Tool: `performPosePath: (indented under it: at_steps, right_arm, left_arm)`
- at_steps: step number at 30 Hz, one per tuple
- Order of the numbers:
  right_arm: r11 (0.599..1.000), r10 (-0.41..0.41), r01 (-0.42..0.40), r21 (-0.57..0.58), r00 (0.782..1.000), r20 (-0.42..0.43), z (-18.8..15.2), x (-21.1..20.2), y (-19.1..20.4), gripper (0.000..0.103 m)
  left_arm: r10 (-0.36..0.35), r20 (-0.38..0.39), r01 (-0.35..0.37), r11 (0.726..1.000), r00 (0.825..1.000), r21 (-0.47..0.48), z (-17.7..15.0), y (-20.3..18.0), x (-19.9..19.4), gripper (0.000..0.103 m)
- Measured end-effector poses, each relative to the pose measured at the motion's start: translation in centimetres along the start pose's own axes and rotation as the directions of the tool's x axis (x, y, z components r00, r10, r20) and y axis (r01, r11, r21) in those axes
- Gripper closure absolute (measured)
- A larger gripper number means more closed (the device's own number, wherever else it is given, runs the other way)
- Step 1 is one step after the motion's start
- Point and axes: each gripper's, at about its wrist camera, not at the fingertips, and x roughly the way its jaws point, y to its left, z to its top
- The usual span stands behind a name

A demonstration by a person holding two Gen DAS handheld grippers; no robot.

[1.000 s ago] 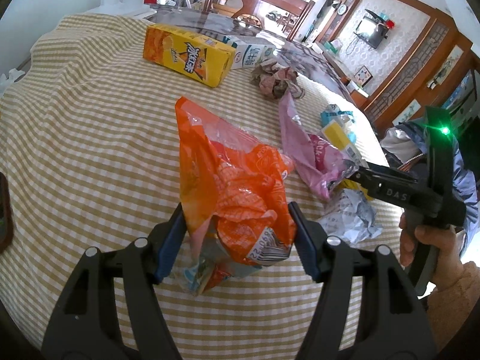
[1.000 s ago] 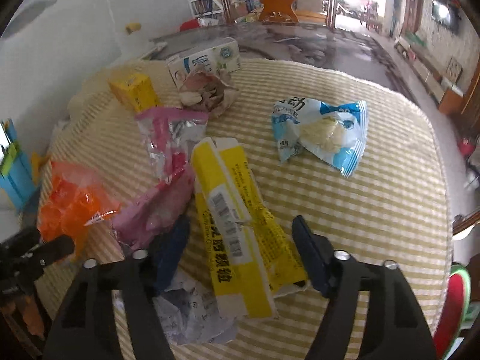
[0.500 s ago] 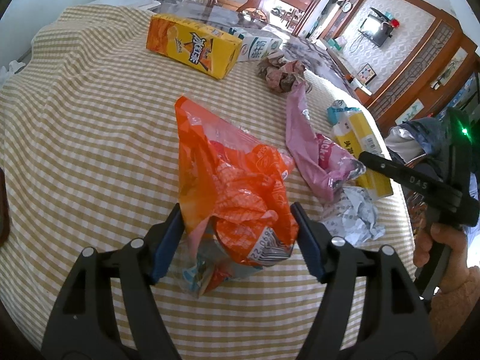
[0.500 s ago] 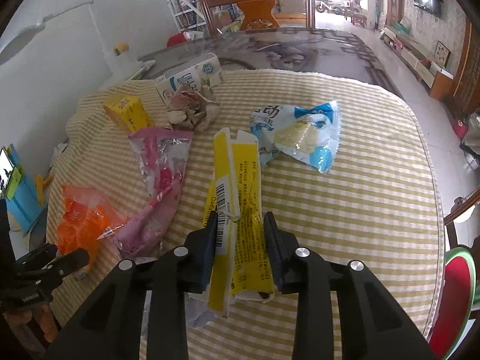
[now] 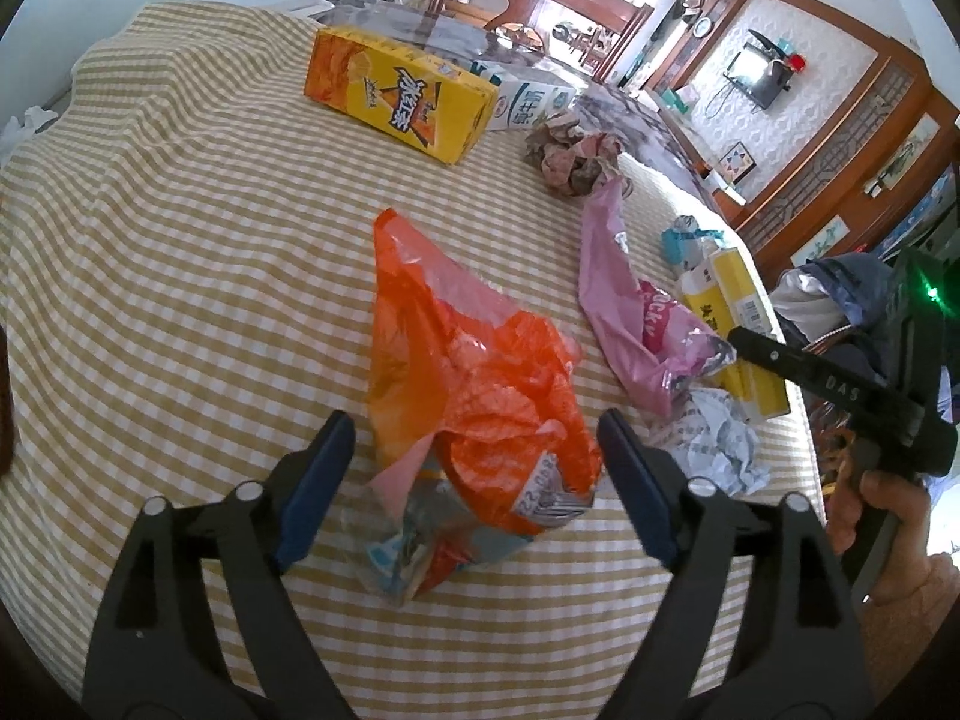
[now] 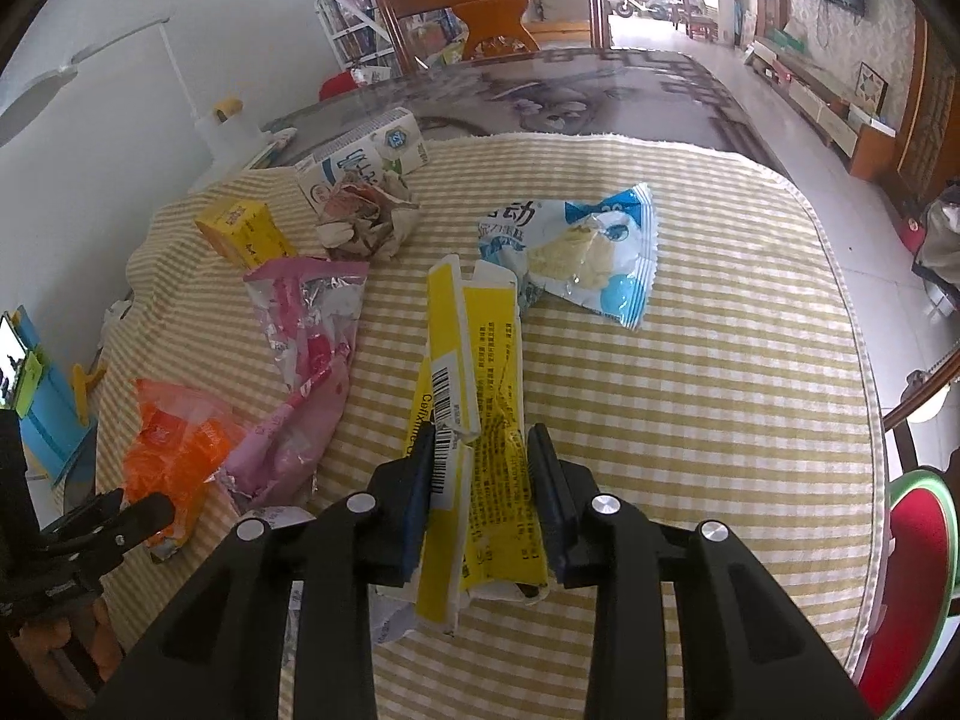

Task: Collect trash
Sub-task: 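Carry the orange bag and yellow package over the red bin and open both grippers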

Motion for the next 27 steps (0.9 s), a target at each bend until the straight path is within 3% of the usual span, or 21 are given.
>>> performPosePath:
  at_steps: [4, 6, 7, 13, 22, 27]
  right_arm:
    - [1.000, 0.000, 0.000, 0.007, 1.000, -0.001, -0.1, 0.0, -0.1, 0.072]
    - [1.000, -0.004, 0.004, 0.008, 1.000, 0.003, -0.1, -0.1, -0.1, 0.072]
    - [1.000, -0.005, 0.005, 0.008, 1.000, 0.005, -0.1, -0.1, -0.2, 0.072]
    - [1.000, -0.009, 0.008, 0.024, 0.999, 0.042, -0.1, -1.4, -0.4, 0.072]
    - [0.996, 0.000, -0.020, 0.086, 0.974, 0.226, -1.9, -9.9, -1.7, 0.072]
    - [0.989, -0.078, 0.043, 0.143, 0.965, 0.250, -4.5, -12.6, -3.7, 0.072]
  left_arm:
    - [-0.007, -0.014, 0.007, 1.000, 1.000, -0.004, 0.0, 0.2, 0.4, 0.020]
    - [-0.007, -0.014, 0.007, 1.000, 1.000, 0.003, 0.0, 0.1, 0.4, 0.026]
    - [-0.006, -0.011, 0.006, 1.000, 1.000, 0.006, 0.0, 0.1, 0.4, 0.035]
    - [0.010, 0.044, -0.010, 1.000, 0.999, 0.017, 0.2, 0.0, -0.7, 0.039]
    - [0.053, 0.130, -0.056, 0.998, 0.990, 0.015, 0.5, 0.3, -2.1, 0.039]
    - [0.109, 0.170, -0.117, 0.993, 0.979, 0.035, 0.1, 0.0, -2.2, 0.039]
